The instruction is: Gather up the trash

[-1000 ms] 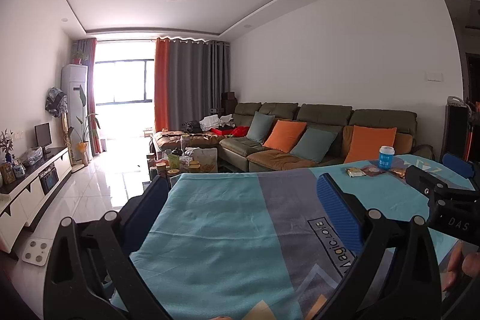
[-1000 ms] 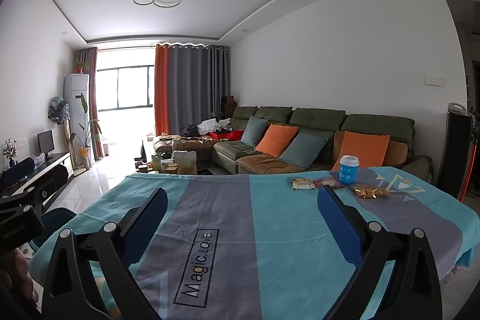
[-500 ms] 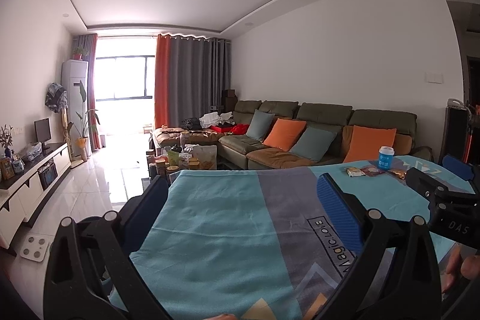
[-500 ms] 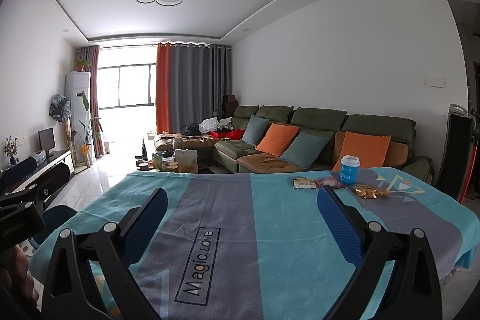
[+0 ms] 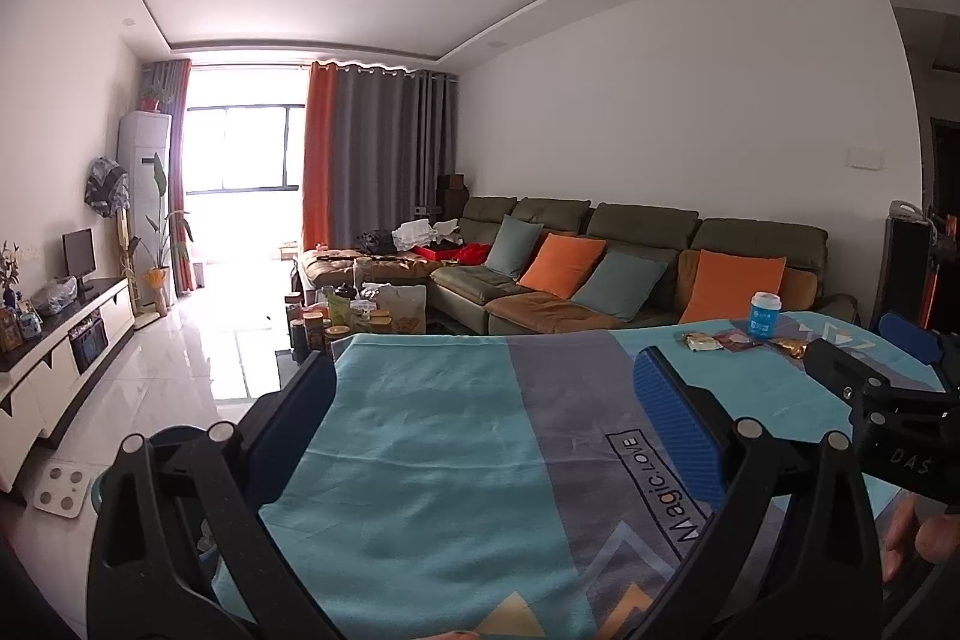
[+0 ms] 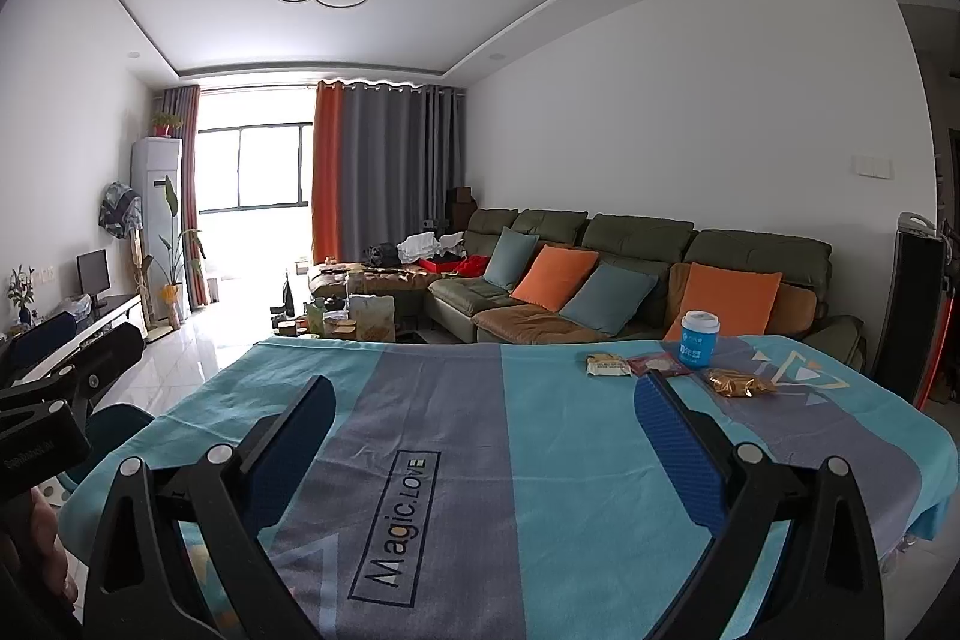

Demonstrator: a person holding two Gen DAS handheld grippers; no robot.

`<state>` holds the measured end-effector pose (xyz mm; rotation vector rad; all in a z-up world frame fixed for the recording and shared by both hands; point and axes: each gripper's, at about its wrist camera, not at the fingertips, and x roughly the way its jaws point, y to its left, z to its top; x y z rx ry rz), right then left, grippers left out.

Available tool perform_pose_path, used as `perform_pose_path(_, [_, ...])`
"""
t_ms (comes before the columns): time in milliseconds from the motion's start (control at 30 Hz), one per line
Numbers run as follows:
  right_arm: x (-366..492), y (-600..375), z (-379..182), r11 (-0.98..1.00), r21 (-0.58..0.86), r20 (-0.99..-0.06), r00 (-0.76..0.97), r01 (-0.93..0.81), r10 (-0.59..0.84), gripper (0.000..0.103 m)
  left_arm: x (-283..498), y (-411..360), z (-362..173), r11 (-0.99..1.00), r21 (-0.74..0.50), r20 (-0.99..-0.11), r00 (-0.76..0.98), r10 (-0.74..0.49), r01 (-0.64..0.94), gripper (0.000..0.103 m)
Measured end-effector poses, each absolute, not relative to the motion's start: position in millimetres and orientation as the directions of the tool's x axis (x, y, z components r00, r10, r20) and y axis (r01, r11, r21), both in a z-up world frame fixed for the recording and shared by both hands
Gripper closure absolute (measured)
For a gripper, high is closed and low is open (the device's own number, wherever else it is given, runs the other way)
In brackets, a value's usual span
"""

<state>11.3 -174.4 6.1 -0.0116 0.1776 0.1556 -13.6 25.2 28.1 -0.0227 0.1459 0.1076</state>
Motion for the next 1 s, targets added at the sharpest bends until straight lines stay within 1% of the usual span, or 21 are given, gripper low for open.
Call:
perform_pose_path(333, [11.4,-175.7,6.0,0.988,-0.002,-0.176,0.973,-0.152,0.149,0.007,-14.5,23.9,25.9,0.997,-0.03,-0.138,0.988,0.072,-0.076,0.005])
perform_pose_path(500, [10.9,-177.7,5.4,0.989,-0.007,-0.173,0.975,-0.147,0.143,0.007,-14.7,24.5,24.5,0.996,-0.043,-0.142,0.987,0.074,-0.081,0.005])
perform_pose_path(833, [12.1,-180.5,7.6,0.991,-0.001,-0.163,0.978,-0.132,0.13,0.007,-13.0,23.9,24.6,0.996,-0.023,-0.127,0.988,0.087,-0.09,0.005])
perform_pose_path(1000, [20.0,-189.5,8.2,0.993,0.006,-0.164,0.98,-0.117,0.116,0.007,-4.4,29.1,24.6,0.995,-0.015,-0.15,0.984,0.097,-0.1,0.005])
